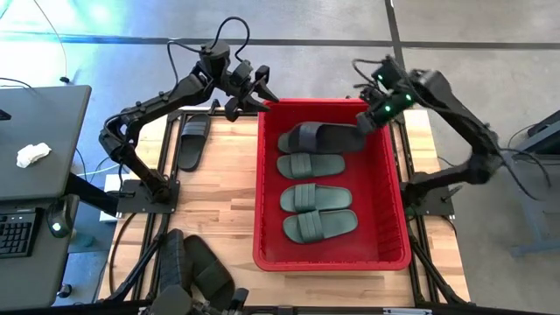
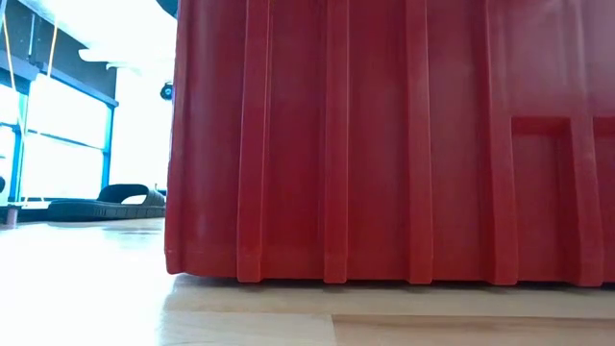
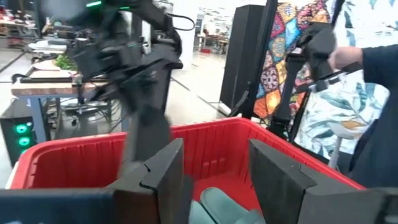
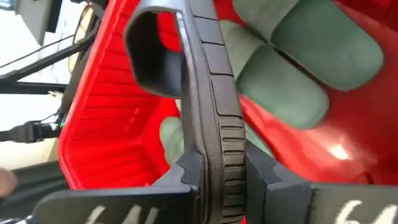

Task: Pick and place slides into bin
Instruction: Put the black slide into the red container

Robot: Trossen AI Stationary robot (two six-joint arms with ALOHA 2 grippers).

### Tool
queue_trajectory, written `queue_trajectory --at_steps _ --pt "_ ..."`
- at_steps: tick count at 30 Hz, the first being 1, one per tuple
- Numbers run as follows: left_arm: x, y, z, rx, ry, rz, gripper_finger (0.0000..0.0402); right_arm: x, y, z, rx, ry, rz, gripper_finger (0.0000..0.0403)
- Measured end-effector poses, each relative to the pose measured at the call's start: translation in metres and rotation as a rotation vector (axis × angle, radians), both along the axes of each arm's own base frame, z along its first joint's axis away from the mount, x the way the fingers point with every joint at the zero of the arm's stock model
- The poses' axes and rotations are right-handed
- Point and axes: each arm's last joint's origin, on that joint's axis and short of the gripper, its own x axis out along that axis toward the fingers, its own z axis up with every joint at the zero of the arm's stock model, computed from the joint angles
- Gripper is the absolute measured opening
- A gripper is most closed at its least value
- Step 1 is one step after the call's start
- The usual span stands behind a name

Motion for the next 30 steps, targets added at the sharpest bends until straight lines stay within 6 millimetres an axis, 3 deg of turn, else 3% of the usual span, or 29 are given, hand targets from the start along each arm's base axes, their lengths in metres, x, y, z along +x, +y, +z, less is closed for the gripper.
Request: queue_trajectory --at_steps 5,17,23,30 --pt "0.000 0.000 0.000 -0.001 -0.001 -0.014 0.0150 0.015 -0.038 -0.020 0.075 -0.047 0.046 0.0034" --pt "0.000 0.000 -0.001 0.009 -0.003 -0.014 0.0138 0.048 -0.097 -0.086 0.196 0.008 0.100 0.0034" --pt "0.000 0.000 -0.001 0.010 -0.002 -0.014 0.0138 0.045 -0.116 -0.094 0.193 -0.019 0.031 0.0034" --pt "0.000 0.000 -0.001 0.032 -0.011 -0.010 0.0138 0.041 -0.122 -0.095 0.190 -0.012 -0.014 0.0034"
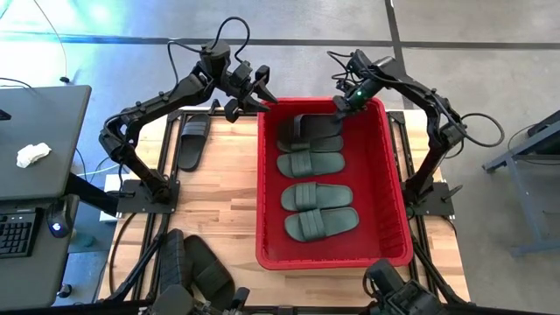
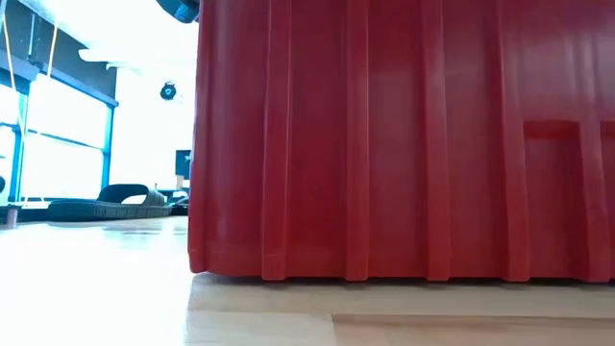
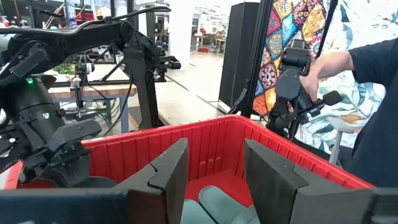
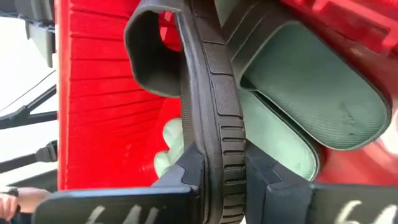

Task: Pick and place slides into bin
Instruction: Put the black slide into the red container

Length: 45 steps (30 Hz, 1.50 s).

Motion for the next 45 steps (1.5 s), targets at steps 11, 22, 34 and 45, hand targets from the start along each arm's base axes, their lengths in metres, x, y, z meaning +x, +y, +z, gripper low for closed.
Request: queue_trajectory --at_steps 11,22,34,45 --pt "0.000 0.000 0.000 0.007 -0.002 0.010 0.0138 0.006 0.002 -0.001 0.002 0.094 -0.083 0.0034" --pt "0.001 0.000 0.000 0.026 -0.010 0.008 0.0138 0.013 0.005 -0.003 -0.036 0.186 -0.138 0.0039" --pt "0.006 -0.006 0.000 0.027 -0.011 -0.013 0.0138 0.013 0.003 -0.003 -0.078 0.203 -0.150 0.0109" --pt "0.009 -0.008 0.000 0.035 -0.014 -0.016 0.0138 0.013 0.002 -0.004 -0.067 0.243 -0.226 0.0193"
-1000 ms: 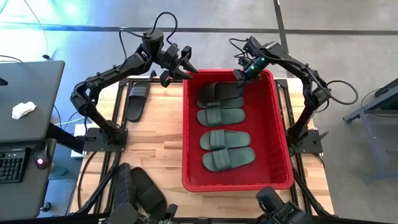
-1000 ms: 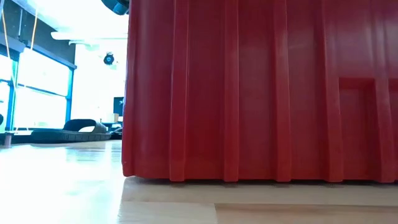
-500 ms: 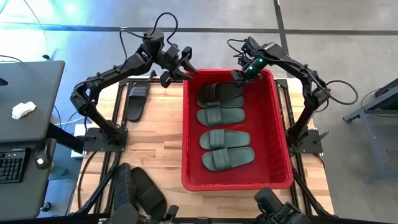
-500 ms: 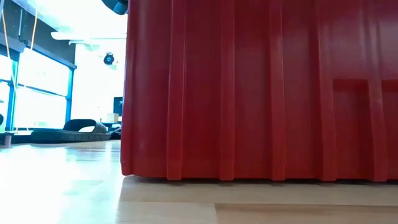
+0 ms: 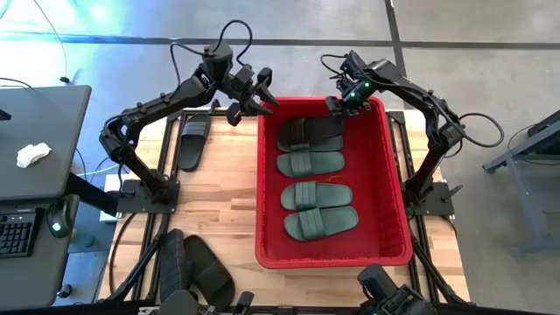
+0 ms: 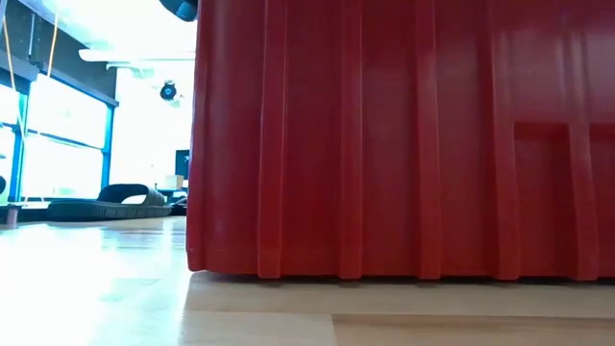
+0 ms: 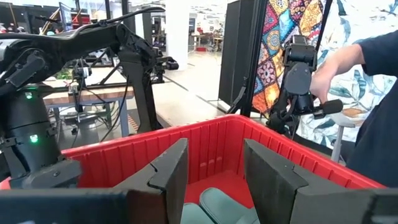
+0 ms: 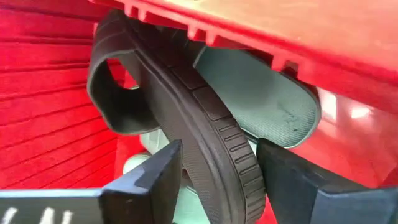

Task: Pick and place slides into bin
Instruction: Put the black slide into the red container

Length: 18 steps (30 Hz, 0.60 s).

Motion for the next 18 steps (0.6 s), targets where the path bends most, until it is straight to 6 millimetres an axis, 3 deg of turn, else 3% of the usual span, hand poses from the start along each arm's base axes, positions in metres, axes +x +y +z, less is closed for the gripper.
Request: queue_trajectory --at_steps 6,18 --pt "0.000 0.000 0.000 0.001 0.001 0.015 0.0138 -0.001 0.001 0.005 0.010 0.010 0.001 0.0194" --pt "0.000 0.000 0.000 0.001 0.001 0.017 0.0138 -0.011 0.009 0.061 -0.092 0.101 0.005 0.0194"
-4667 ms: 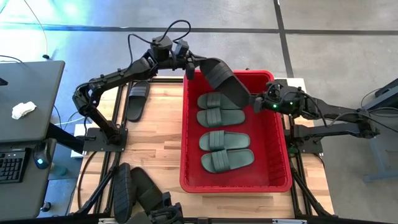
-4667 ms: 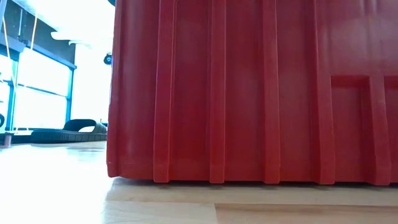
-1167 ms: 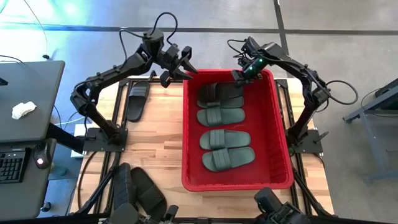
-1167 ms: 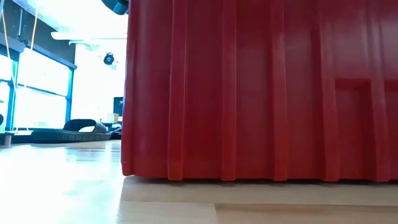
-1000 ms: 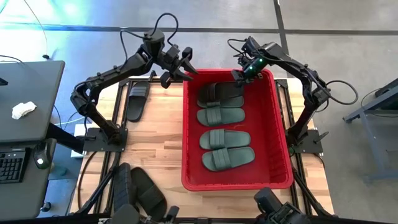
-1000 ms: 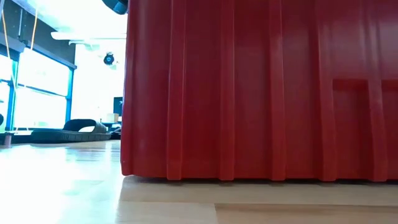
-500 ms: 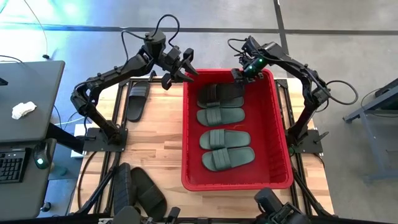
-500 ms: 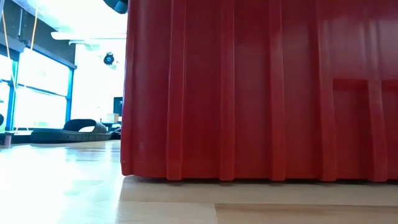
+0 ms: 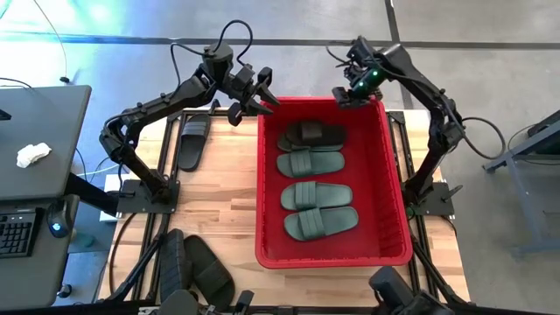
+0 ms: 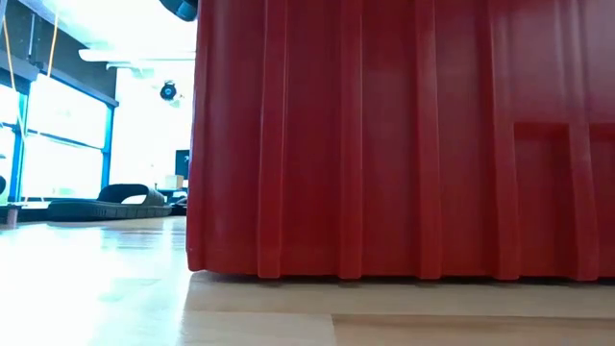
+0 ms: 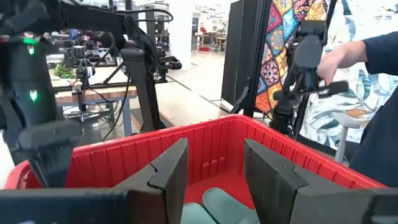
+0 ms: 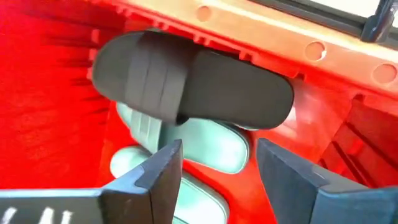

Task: Pick and place slides into bin
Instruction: Put the black slide into the red container

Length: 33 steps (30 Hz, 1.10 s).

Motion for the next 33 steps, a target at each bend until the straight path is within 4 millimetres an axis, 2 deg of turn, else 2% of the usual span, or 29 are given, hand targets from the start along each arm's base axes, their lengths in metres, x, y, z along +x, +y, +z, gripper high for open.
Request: queue_trajectory --at_steps 4,8,13,17,20,28,33 --pt "0.000 0.000 0.000 0.001 0.000 0.008 0.0138 0.001 0.007 0.014 -0.039 -0.007 0.078 0.0194" --pt "0.000 0.001 0.000 0.001 0.002 0.026 0.0138 0.006 0.015 0.012 -0.007 0.012 0.111 0.0194" --pt "0.000 0.001 0.000 0.001 0.002 0.027 0.0138 0.014 0.026 -0.011 0.099 0.034 0.182 0.0194" --pt "0.000 0.001 0.000 0.000 0.003 0.027 0.0138 0.031 0.025 -0.034 -0.003 0.058 0.211 0.0194" --pt "0.000 0.001 -0.001 -0.004 0.007 0.027 0.0138 0.044 0.027 -0.044 -0.084 0.041 0.253 0.0190" --pt "-0.001 0.000 -0.009 -0.026 0.058 0.013 0.0138 0.061 0.045 -0.051 -0.285 0.161 0.518 0.0116" --pt "-0.006 -0.005 -0.028 -0.113 0.200 0.010 0.0138 0.065 0.053 -0.051 -0.293 0.171 0.589 0.0062"
